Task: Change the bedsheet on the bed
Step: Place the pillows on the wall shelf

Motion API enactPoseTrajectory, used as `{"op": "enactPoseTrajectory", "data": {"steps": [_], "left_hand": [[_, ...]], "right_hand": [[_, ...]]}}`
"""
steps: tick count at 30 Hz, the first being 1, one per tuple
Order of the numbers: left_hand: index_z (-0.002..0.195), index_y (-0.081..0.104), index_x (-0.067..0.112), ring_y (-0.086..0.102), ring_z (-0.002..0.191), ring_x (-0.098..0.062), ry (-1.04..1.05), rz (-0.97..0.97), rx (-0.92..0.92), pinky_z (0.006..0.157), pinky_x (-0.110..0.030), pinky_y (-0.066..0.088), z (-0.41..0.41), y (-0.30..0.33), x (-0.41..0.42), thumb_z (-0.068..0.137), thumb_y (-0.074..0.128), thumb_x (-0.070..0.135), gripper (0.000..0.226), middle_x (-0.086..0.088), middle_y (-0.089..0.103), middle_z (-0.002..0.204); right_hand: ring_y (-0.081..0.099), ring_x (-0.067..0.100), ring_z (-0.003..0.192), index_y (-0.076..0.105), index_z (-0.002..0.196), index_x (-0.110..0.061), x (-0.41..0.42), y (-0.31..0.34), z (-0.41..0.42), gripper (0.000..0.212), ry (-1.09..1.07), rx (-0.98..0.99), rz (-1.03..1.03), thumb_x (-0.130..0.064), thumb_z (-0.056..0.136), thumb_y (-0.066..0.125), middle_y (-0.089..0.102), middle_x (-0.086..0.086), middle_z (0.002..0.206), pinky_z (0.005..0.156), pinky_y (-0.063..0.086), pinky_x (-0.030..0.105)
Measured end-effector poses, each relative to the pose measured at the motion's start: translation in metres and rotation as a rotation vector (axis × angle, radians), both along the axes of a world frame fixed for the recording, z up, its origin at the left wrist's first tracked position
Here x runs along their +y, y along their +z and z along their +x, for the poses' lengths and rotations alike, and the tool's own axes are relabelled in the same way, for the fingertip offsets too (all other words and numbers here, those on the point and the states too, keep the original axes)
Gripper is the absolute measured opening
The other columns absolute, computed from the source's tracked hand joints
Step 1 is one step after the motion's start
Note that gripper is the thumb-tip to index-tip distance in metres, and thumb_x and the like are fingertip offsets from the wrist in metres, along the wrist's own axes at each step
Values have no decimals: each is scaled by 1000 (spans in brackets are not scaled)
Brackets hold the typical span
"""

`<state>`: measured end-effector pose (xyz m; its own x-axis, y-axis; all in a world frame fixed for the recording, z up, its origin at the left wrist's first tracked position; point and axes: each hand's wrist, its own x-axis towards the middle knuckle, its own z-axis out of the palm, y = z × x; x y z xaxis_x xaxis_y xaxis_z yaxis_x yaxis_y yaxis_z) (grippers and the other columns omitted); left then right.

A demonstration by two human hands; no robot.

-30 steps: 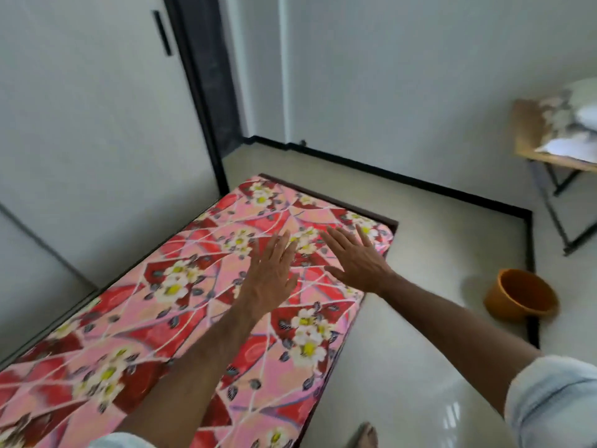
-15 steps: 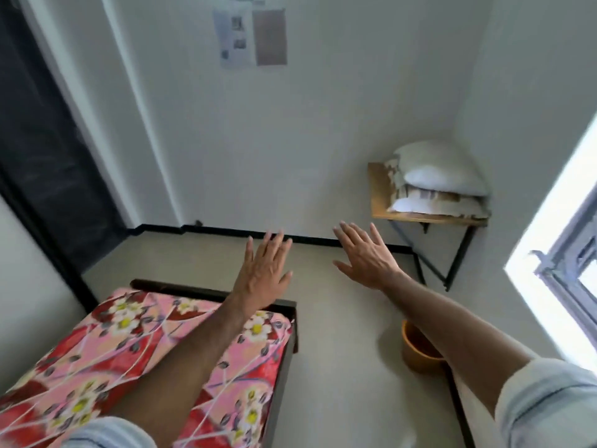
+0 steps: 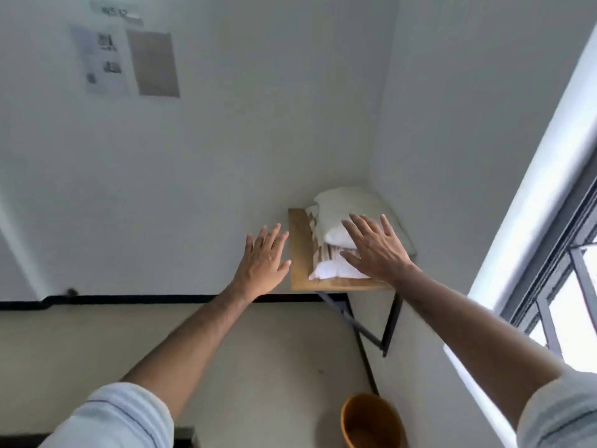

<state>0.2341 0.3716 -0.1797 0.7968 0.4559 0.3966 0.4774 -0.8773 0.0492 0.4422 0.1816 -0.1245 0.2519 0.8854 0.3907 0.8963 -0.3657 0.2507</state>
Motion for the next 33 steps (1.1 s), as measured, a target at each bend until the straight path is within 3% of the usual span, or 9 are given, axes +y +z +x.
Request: {"op": "enactPoseTrajectory", "data": {"steps": [9,20,25,29,33], "left_hand": [[161,15,19,5,156,-32,-59,-131,-36,126,-54,7,189,16,95,104,44,44,69,-6,3,170],[158,25,17,13,155,-35,-75,-193,-65,125,-55,15,365,30,198,103,48,41,64,-11,15,168],[158,24,19,14,155,-29,-84,-304,1,124,-51,20,433,-5,246,102,47,47,66,-8,16,168],[161,18,21,14,155,-29,-46,-548,82,122,-55,21,491,-38,294,101,41,59,74,-9,9,169],[161,15,18,8,156,-34,-92,-610,148,125,-54,11,546,-73,332,97,30,72,85,-13,7,169]], "right_hand": [[28,28,146,23,154,-17,66,11,195,71,-172,69,-20,-58,99,40,25,7,162,120,22,53],[48,31,127,32,150,-14,169,2,396,66,-261,222,-10,-54,98,45,40,8,149,98,46,45],[46,30,129,26,152,-18,223,-28,449,66,-306,363,-74,-55,100,42,38,6,149,100,44,46],[45,32,130,25,152,-18,260,-47,492,66,-380,412,-101,-57,100,40,39,8,148,101,43,46],[45,34,131,24,152,-17,292,-72,527,68,-506,519,-147,-58,100,39,39,11,147,102,43,48]]}}
